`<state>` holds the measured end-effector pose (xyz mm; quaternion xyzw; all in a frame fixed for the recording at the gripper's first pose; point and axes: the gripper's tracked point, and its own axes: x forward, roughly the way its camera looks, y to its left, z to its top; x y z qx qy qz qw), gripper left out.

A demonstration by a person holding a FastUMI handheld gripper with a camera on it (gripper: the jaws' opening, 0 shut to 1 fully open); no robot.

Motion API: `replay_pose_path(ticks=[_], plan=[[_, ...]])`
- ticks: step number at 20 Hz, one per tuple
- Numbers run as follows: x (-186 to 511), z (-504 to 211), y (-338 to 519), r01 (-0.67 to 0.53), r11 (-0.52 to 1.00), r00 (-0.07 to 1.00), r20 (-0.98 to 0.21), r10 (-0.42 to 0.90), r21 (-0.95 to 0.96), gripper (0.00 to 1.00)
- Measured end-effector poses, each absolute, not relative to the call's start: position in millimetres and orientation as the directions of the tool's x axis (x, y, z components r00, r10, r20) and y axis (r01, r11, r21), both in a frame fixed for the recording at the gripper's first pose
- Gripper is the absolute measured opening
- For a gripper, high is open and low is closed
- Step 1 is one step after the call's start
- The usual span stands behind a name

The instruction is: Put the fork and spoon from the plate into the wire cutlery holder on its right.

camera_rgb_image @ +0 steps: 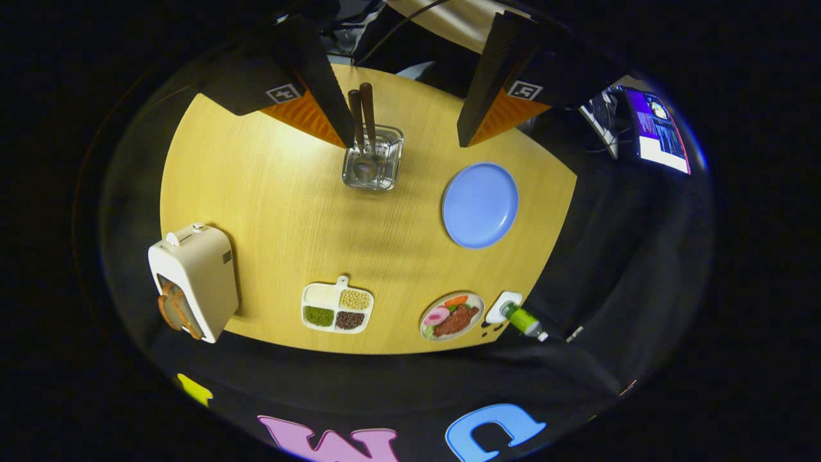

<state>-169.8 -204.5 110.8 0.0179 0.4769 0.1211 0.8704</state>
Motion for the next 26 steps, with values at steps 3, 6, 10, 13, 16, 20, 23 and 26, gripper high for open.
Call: replay_pose_path(ticks=[3,6,10,13,16,20,23,26], plan=[[-178,128,-194,-0.126,0.981,0.647,-0.737,0.193,0.147,0.99],[-195,144,-186,-0.110,0.985,0.709,-0.684,0.172,0.134,0.99],[-205,190,-185,-0.096,0.988,0.807,-0.571,0.150,0.123,0.99],[-206,228,-188,-0.110,0.988,0.867,-0.476,0.148,0.106,0.99],[-212,265,-194,-0.127,0.990,0.913,-0.382,0.139,0.057,0.99],[-216,306,-198,-0.125,0.992,0.965,-0.230,0.128,0.030,0.99],[-219,332,-213,-0.063,0.998,0.991,-0.117,0.061,-0.016,0.99],[-226,334,-208,-0.064,0.998,0.997,-0.053,0.063,-0.012,0.99]])
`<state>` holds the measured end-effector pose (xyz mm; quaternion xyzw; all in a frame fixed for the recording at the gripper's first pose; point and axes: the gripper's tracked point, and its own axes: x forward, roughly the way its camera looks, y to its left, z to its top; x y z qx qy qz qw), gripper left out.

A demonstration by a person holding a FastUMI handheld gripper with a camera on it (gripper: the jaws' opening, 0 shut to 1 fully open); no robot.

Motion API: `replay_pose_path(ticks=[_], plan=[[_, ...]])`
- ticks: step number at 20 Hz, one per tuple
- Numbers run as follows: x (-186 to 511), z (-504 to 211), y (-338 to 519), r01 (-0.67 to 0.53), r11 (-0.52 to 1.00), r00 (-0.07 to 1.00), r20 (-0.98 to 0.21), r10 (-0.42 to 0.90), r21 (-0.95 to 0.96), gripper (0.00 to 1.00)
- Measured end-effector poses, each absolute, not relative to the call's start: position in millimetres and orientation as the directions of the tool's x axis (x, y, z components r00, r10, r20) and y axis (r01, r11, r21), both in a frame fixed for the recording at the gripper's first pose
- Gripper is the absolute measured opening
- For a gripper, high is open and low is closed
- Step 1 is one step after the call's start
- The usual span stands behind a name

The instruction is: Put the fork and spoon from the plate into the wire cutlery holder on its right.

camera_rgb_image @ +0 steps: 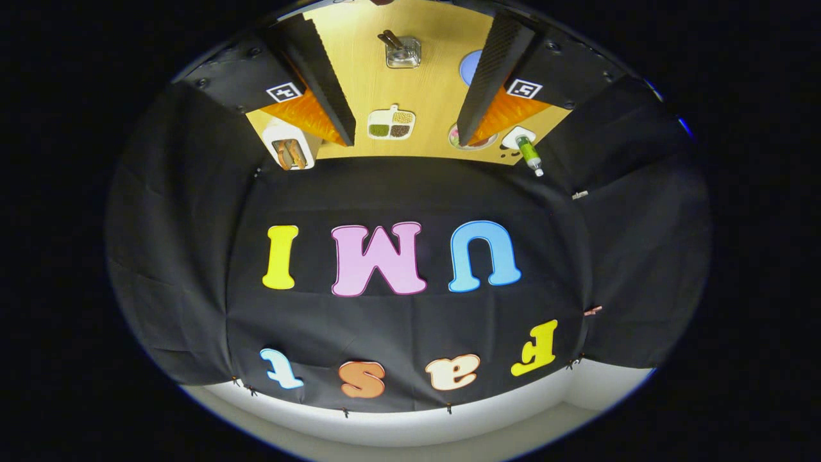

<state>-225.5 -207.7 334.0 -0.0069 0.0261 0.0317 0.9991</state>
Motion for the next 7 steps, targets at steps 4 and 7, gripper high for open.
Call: replay_pose_path(ticks=[4,7], plan=[[-222,320,-215,-0.073,0.997,0.993,-0.088,0.074,0.018,0.99],[-214,315,-218,-0.080,0.994,0.991,-0.105,0.087,0.069,0.99]])
